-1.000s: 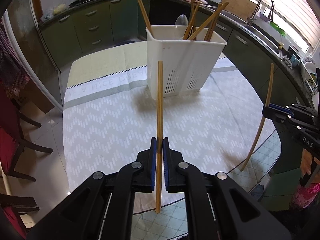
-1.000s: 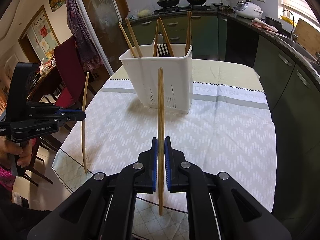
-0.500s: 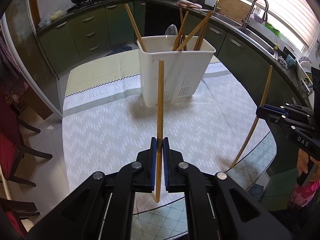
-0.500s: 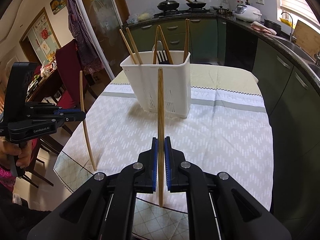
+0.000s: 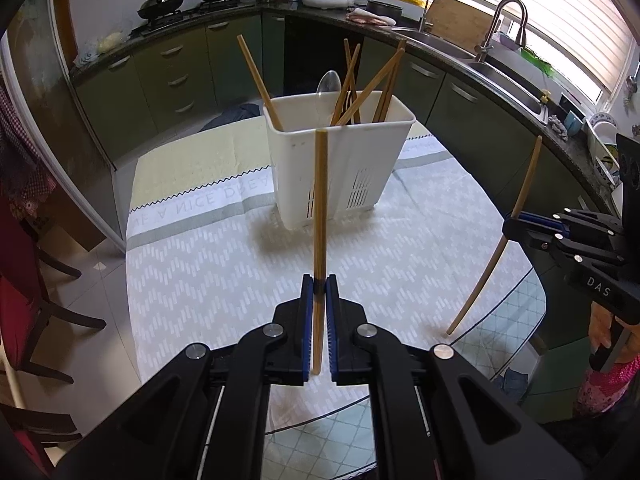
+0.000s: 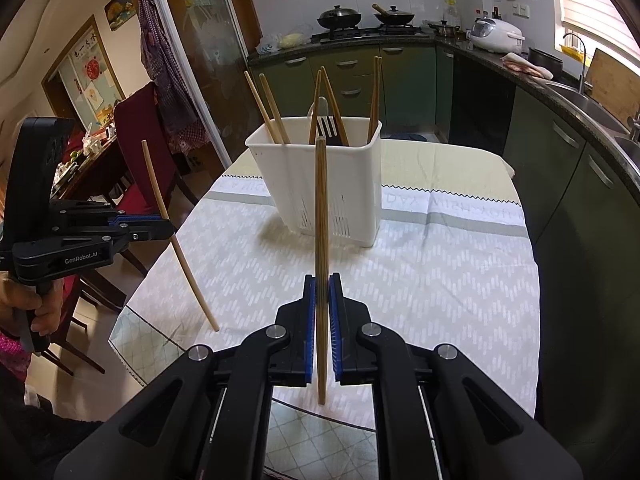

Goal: Organize utensils
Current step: 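Lift both held chopsticks upright toward the white caddy, then drop both chopsticks into the caddy by opening both grippers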

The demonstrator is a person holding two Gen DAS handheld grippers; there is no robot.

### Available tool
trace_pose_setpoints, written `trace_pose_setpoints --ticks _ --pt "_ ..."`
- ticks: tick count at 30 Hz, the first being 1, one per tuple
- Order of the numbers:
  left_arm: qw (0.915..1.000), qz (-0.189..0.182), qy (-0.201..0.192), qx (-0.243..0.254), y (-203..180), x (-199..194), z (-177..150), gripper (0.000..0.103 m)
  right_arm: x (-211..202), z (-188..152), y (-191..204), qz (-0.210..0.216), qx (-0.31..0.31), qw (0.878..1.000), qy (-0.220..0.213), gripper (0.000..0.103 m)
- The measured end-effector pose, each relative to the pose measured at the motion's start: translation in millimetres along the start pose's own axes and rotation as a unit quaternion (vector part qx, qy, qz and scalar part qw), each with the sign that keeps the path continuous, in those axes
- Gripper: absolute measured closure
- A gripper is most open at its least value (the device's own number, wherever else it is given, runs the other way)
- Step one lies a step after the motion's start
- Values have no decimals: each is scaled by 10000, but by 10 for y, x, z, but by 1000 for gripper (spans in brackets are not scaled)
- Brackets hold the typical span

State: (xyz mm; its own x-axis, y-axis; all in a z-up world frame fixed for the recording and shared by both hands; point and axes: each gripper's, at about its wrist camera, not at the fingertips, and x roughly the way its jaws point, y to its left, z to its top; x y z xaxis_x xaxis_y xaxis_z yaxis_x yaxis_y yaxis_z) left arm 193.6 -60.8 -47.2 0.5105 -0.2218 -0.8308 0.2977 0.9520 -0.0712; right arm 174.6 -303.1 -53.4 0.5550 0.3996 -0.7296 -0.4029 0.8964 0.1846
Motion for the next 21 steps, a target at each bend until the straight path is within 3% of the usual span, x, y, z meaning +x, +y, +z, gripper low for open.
trace_pose_setpoints --ticks 11,21 --pt "9999 -42 -111 67 -39 -106 80 97 -127 124 72 45 -121 9998 -139 95" --pt "9988 -107 -447 168 -92 -482 395 97 -494 514 126 136 -240 9980 -568 95"
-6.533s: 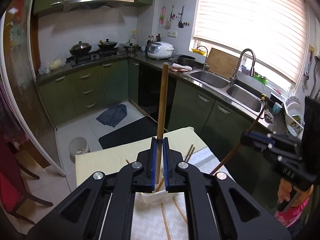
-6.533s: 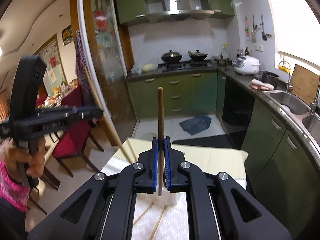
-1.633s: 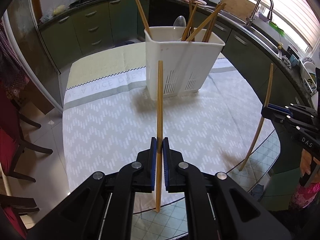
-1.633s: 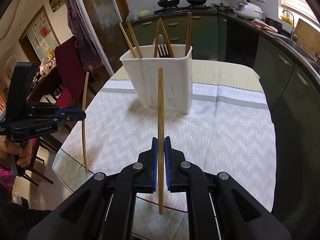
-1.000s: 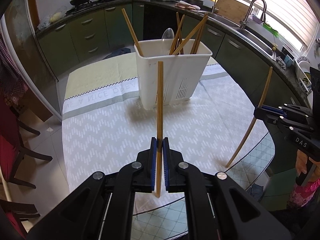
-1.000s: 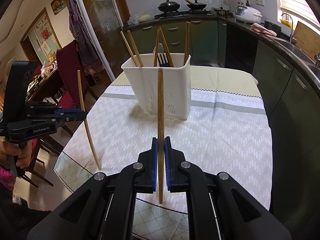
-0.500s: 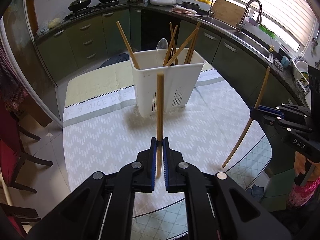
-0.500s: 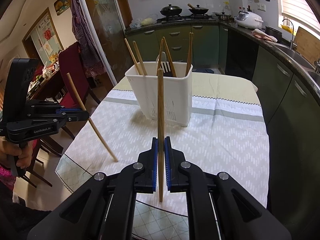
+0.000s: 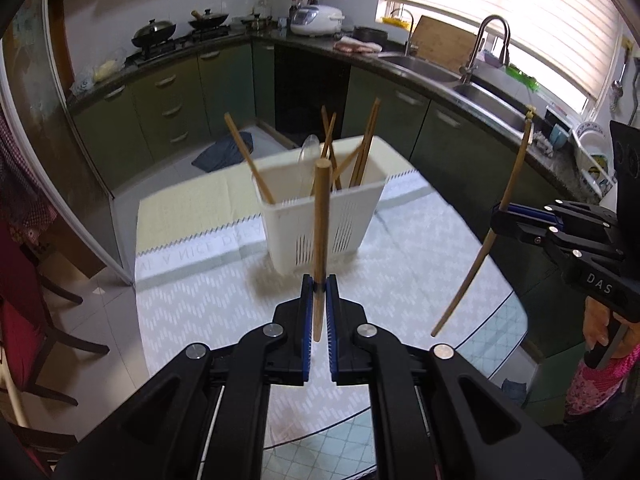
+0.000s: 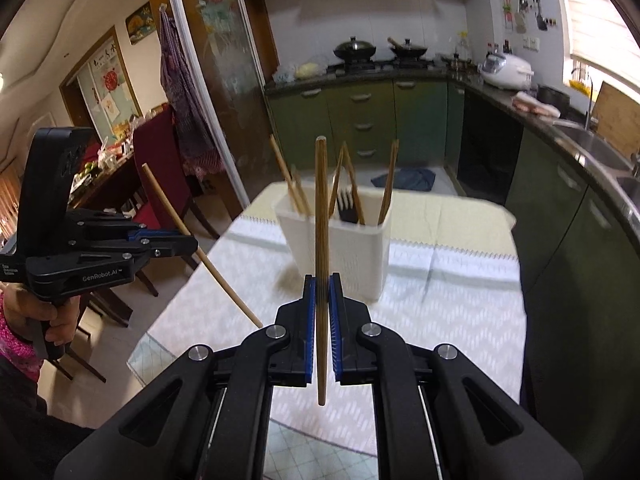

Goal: Organize utensils
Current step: 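Drop both chopsticks into the caddy by opening both grippers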

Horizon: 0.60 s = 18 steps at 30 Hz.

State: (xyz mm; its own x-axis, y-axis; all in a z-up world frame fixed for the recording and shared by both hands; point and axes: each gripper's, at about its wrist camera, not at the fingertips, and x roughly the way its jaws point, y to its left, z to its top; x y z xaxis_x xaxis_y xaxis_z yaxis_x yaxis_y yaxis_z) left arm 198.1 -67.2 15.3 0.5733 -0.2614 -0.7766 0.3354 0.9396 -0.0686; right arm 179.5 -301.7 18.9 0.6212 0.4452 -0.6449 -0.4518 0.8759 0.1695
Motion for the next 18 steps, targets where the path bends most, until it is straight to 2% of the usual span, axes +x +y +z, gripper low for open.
trace_pose_setpoints --ticks 11,18 --pt "9978 33 -655 118 -57 -505 637 97 -301 717 -47 101 61 9980 -624 95" --pt "9946 92 -1030 93 -32 -617 1029 97 -282 1196 -118 147 122 9953 -953 95"
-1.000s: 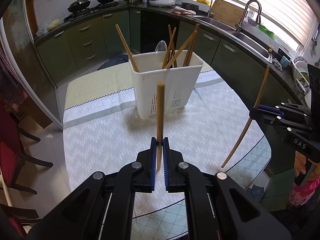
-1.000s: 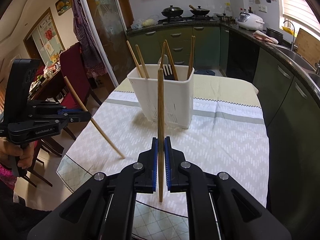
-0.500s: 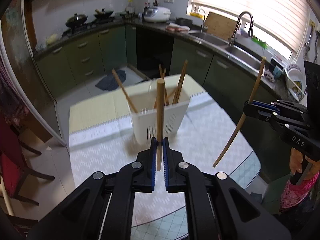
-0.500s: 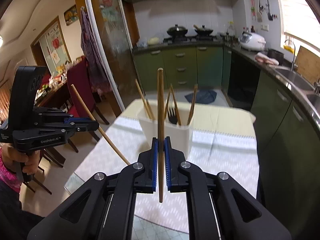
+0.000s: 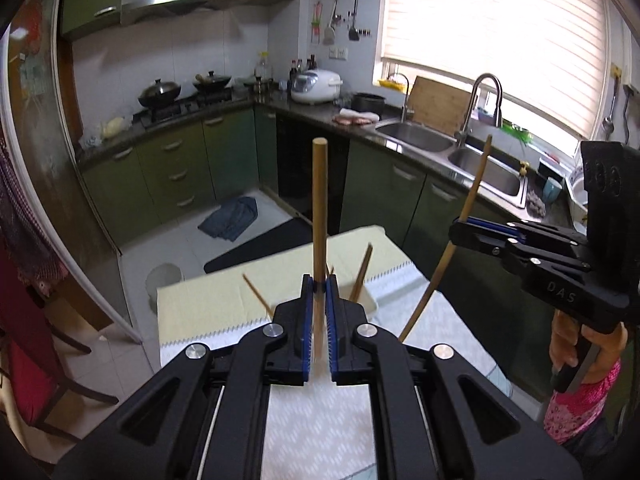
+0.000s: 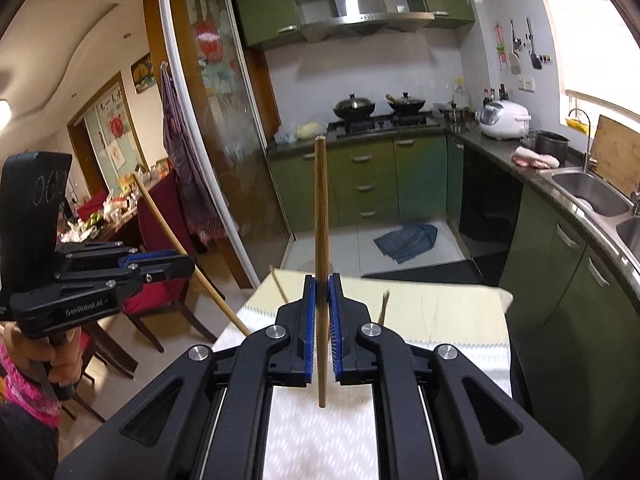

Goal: Organize utensils
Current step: 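Drop both chopsticks into the caddy by opening both grippers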

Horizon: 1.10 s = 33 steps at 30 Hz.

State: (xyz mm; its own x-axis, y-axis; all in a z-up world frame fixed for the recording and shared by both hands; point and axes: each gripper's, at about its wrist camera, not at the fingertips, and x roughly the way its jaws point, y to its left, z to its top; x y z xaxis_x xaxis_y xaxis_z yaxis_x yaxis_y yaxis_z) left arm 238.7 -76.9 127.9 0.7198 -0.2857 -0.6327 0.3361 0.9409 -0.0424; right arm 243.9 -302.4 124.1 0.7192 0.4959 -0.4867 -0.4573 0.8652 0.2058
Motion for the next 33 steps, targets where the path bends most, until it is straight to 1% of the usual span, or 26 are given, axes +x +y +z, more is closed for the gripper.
trace_pose_setpoints --ticks 4,6,9,11,15,19,22,24,25,26,27,28,31,32,33 --pt "9998 83 -165 4 49 86 160 97 113 205 -40 -62 -12 9998 -181 95" --pt "9997 122 -202 29 58 159 192 97 209 269 -76 -212 -29 9994 -270 95" --pt "9998 123 -127 -8 105 369 190 97 419 282 -175 -292 13 9992 -261 95" --pt "9999 151 -44 -45 147 552 146 97 560 243 -218 -346 33 9991 -243 95" --pt "9998 176 95 -60 220 889 1 97 920 98 -323 -407 99 9991 -42 95" --pt "9993 68 320 -161 291 1177 -222 97 1210 -133 -364 -494 16 9986 170 95" --pt "9991 96 363 -189 317 1294 -360 97 1400 -285 -356 -552 -50 9977 379 95" --pt "9992 123 349 -153 329 1346 -429 93 1491 -375 -346 -583 -68 9972 474 95" --pt "9992 122 340 -170 332 1351 -454 81 1531 -413 -336 -592 -97 9968 520 95" --pt "9992 125 320 -201 341 1357 -476 64 1562 -448 -323 -608 -118 9965 556 92" --pt "9993 147 277 -205 346 1355 -494 59 1562 -494 -317 -630 -124 9963 563 84" --pt "9994 174 236 -185 346 1343 -508 56 1559 -528 -318 -641 -124 9963 563 78" --pt "9996 274 119 -5 267 1303 -544 55 1503 -605 -297 -650 -153 9961 569 76" --pt "9996 281 80 -8 258 1272 -567 53 1459 -629 -282 -656 -140 9962 553 74" --pt "9996 254 58 -44 254 1236 -587 52 1415 -637 -280 -639 -129 9964 534 69"
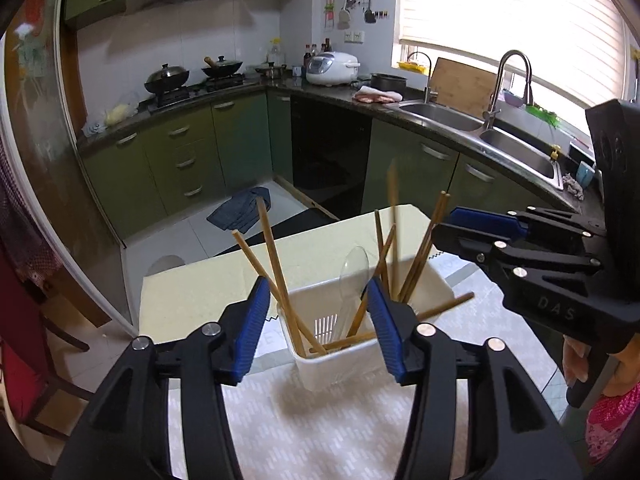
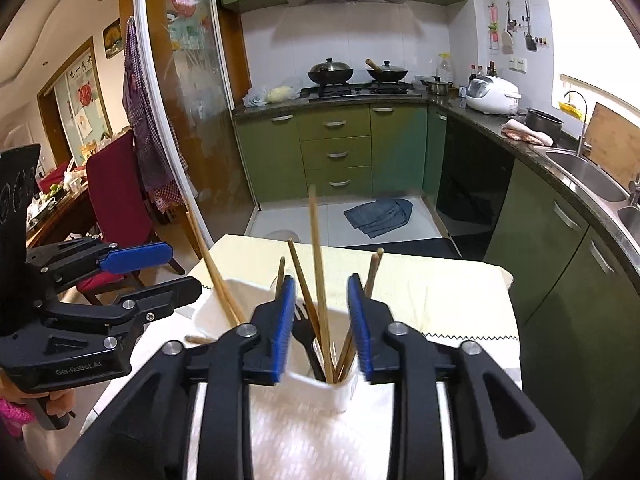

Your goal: Organize utensils

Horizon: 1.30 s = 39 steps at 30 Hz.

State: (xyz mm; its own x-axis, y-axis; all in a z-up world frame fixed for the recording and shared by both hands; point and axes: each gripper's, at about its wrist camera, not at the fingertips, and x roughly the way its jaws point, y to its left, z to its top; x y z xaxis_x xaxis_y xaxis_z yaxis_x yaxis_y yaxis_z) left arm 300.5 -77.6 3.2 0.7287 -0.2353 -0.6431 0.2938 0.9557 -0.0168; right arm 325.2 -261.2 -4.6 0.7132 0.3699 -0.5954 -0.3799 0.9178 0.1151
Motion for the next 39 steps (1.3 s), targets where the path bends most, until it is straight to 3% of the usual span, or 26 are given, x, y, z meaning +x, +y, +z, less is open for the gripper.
trace_pose_setpoints --ticks 3,6,8,10,12,15,18,20,27,35,39 --pt "9997 -24 -152 -170 21 -155 -50 50 -216 -88 -2 67 20 9999 -137 68" --pt "9987 33 -415 -290 33 -416 -176 39 -585 -287 -11 60 70 9992 -377 53" --pt "9979 64 -545 -331 24 -598 -327 34 -851 -455 -31 58 100 9986 -522 49" --pt "9970 162 -690 -299 -9 -785 -551 31 -1111 -680 -61 35 177 9975 -679 33" --pt "9960 311 -789 -290 -47 -926 -779 28 -1335 -942 -57 -42 196 9969 -755 27" --pt "9945 471 -868 -347 -110 -1101 -1112 21 -1616 -1356 13 -145 116 9966 -808 11" --pt "9939 531 -874 -417 -184 -1278 -1389 20 -1880 -1716 133 -276 -57 9957 -878 7" --pt "9921 576 -984 -526 -230 -1430 -1532 14 -2050 -1903 222 -355 -132 9946 -963 5" --pt "9865 454 -1295 -892 -333 -1862 -1902 7 -2443 -2286 439 -414 -241 9926 -1112 5" --pt "9887 582 -1138 -784 -304 -1859 -2016 7 -2543 -2364 433 -706 -193 9901 -1197 5" --pt "9896 432 -1058 -870 -235 -1807 -2044 7 -2529 -2307 449 -918 -334 9876 -1229 5"
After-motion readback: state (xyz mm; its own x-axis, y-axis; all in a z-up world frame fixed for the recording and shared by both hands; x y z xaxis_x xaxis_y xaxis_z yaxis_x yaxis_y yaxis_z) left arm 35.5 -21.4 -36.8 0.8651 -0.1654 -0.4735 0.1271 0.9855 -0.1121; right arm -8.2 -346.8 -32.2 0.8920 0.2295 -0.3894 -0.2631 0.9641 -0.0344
